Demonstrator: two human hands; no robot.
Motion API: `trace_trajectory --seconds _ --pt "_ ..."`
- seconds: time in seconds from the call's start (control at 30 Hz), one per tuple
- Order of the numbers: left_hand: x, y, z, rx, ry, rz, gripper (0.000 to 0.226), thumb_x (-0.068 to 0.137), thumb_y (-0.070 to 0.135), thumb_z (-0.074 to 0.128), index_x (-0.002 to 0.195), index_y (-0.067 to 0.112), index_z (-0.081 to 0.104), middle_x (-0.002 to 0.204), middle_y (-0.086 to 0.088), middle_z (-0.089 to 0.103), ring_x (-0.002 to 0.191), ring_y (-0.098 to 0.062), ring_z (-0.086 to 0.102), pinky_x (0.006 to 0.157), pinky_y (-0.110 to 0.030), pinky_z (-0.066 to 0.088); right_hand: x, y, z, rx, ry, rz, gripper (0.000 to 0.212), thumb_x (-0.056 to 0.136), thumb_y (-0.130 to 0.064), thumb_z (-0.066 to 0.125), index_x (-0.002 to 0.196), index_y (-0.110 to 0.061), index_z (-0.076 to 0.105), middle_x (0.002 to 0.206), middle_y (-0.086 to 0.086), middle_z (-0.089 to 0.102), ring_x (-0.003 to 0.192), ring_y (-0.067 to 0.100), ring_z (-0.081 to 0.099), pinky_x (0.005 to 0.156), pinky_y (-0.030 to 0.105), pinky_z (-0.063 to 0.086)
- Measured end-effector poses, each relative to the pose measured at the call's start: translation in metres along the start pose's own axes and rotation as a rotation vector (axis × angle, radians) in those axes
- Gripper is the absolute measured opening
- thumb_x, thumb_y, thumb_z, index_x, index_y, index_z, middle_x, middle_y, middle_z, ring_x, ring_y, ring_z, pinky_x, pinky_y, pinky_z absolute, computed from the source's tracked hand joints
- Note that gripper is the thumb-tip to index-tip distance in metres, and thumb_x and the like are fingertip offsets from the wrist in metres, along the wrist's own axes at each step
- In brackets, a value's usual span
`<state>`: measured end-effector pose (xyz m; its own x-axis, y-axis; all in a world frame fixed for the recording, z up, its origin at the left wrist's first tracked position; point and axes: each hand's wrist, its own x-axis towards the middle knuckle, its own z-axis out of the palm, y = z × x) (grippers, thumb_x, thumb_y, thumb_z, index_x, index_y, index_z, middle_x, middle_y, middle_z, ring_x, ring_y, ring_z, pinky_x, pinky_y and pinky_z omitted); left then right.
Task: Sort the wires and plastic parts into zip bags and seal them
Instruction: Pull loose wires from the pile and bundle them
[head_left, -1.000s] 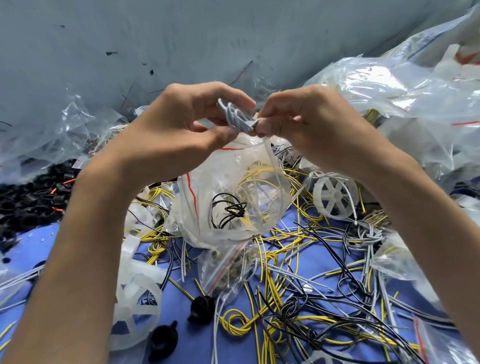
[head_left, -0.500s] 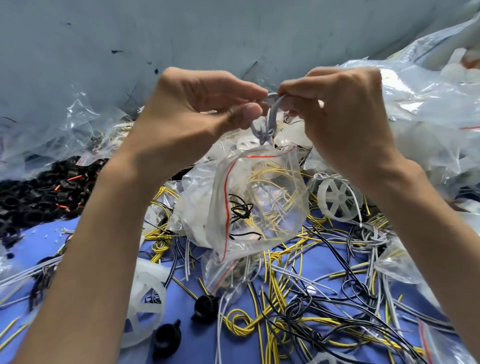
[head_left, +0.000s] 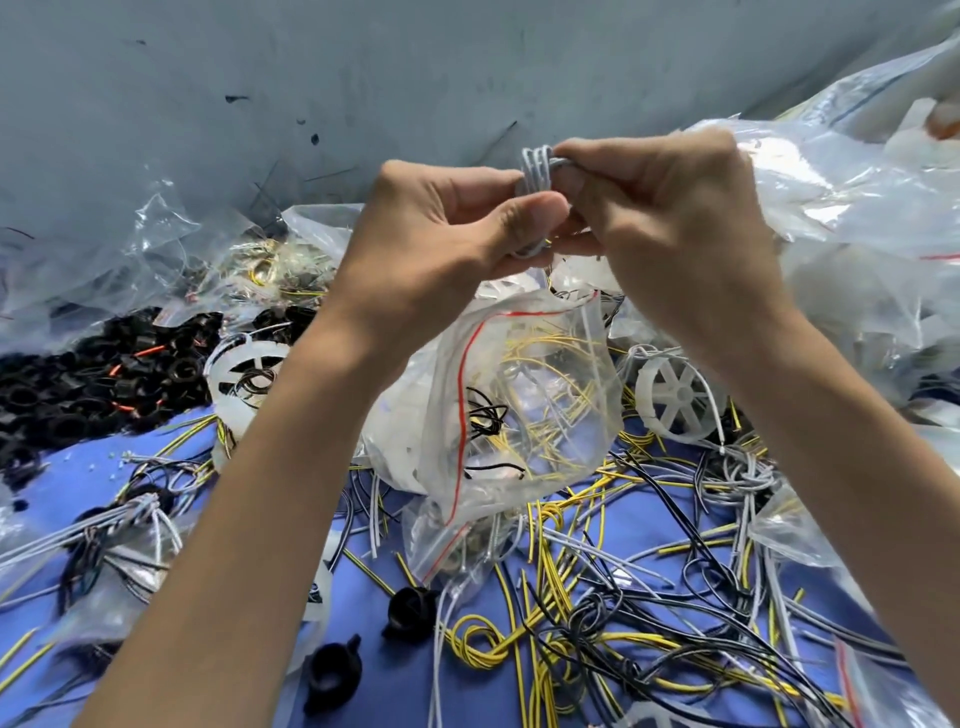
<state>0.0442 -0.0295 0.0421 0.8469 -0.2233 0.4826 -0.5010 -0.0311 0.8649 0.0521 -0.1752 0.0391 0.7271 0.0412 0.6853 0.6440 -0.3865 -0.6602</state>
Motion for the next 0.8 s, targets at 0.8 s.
trace_trajectory --seconds 0.8 --pt "-0.01 0.027 -0.019 0.923 -0.392 -0.164 0.072 0.051 0.087 0.052 0.101 0.036 0.049 0.1 0.026 0.063 0.088 0.015 0.058 0.086 -0.028 0.053 0.002 -0.008 -0.02 0.088 -0.031 0.043 0.014 0.084 -0.015 0.069 0.091 -0.027 0.072 0.079 -0.005 0.073 0.065 0.002 0.057 0.056 0.016 0.046"
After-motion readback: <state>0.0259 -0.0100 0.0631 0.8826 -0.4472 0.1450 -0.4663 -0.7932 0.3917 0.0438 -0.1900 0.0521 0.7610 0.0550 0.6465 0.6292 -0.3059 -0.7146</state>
